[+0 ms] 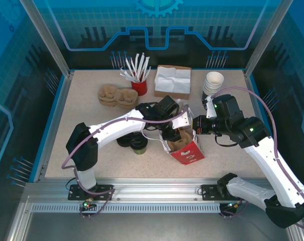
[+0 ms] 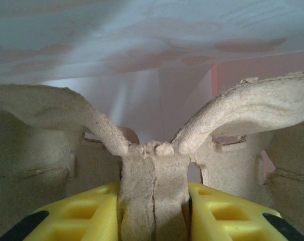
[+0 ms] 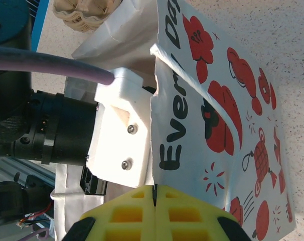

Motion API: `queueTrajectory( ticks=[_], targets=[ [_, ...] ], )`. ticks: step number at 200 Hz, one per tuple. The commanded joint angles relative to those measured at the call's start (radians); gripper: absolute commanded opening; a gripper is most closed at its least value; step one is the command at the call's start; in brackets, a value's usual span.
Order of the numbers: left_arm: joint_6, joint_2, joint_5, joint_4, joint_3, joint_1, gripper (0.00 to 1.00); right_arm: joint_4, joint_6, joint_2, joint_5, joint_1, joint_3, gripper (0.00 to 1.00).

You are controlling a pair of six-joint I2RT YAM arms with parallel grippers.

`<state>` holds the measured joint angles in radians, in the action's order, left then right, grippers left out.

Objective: Pack the takeout coffee

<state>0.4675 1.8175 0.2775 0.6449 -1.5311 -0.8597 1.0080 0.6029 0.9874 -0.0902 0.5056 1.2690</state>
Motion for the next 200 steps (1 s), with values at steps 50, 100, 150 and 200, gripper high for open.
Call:
queueTrajectory(
  ticks=[50,100,150,200],
  targets=[
    [0.013,0.038,0.031,-0.022,-0.017,-0.01,0.34,-0.03,0.009,-0.008,-0.004,0.015,-0.013,0.0],
    [0.007,0.025,0.029,-0.061,-0.003,-0.01,0.34,-0.027,0.011,-0.009,0.009,0.015,-0.01,0.0],
    [-0.016,0.005,0.047,-0.145,0.039,-0.003,0.34,-0.012,0.029,-0.025,0.066,0.011,-0.022,0.0],
    [-0.07,0.03,0.055,-0.203,0.045,-0.002,0.34,-0.017,0.042,-0.028,0.068,0.001,-0.033,0.0]
  ],
)
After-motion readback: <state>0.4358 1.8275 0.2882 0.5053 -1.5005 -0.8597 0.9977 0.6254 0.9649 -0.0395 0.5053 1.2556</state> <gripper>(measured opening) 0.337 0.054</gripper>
